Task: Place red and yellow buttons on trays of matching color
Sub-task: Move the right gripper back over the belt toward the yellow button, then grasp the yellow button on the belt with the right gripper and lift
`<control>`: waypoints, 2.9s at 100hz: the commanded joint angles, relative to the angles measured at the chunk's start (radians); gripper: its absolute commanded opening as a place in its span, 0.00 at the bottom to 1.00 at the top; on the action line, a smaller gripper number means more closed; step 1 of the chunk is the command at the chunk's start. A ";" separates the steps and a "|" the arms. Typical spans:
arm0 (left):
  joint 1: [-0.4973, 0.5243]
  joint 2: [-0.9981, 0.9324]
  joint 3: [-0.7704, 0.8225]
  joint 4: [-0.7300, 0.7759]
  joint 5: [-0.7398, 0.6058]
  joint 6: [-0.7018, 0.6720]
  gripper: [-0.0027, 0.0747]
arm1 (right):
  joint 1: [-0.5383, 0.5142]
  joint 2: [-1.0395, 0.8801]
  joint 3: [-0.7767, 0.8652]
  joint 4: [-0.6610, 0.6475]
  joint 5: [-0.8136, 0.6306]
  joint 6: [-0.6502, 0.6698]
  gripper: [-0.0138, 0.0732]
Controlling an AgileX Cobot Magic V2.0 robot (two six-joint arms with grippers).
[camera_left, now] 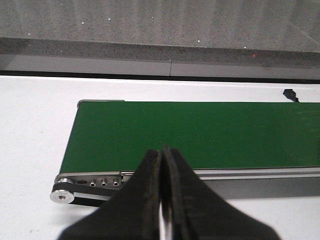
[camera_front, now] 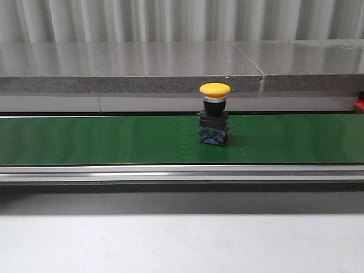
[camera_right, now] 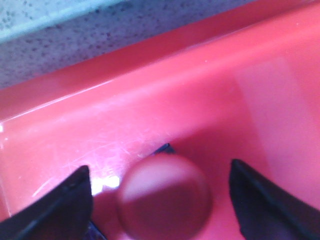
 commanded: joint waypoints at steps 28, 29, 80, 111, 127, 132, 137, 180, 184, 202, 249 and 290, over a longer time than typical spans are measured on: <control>-0.007 0.012 -0.026 -0.006 -0.073 -0.009 0.01 | -0.008 -0.175 -0.034 0.028 -0.041 -0.002 0.86; -0.007 0.012 -0.026 -0.006 -0.073 -0.009 0.01 | -0.008 -0.182 -0.034 0.030 -0.040 -0.002 0.86; -0.007 0.012 -0.026 -0.006 -0.073 -0.009 0.01 | 0.072 -0.551 0.078 0.108 0.034 -0.125 0.86; -0.007 0.012 -0.026 -0.006 -0.073 -0.009 0.01 | 0.177 -0.854 0.436 0.108 -0.030 -0.191 0.86; -0.007 0.012 -0.026 -0.006 -0.073 -0.009 0.01 | 0.210 -0.974 0.600 0.117 -0.007 -0.191 0.86; -0.007 0.012 -0.026 -0.006 -0.073 -0.009 0.01 | 0.225 -1.004 0.650 0.125 0.006 -0.191 0.86; -0.007 0.012 -0.026 -0.006 -0.073 -0.009 0.01 | 0.244 -1.031 0.699 0.129 0.021 -0.191 0.86; -0.007 0.012 -0.026 -0.006 -0.073 -0.009 0.01 | 0.467 -1.105 0.950 0.132 0.106 -0.231 0.86; -0.007 0.012 -0.026 -0.006 -0.073 -0.009 0.01 | 0.492 -1.094 0.950 0.132 0.110 -0.232 0.86; -0.007 0.012 -0.026 -0.006 -0.073 -0.009 0.01 | 0.572 -1.008 0.949 0.132 0.097 -0.234 0.86; -0.007 0.012 -0.026 -0.006 -0.073 -0.009 0.01 | 0.627 -0.874 0.944 0.156 -0.126 -0.234 0.86; -0.007 0.012 -0.026 -0.006 -0.073 -0.009 0.01 | 0.627 -0.806 0.944 0.160 -0.273 -0.235 0.86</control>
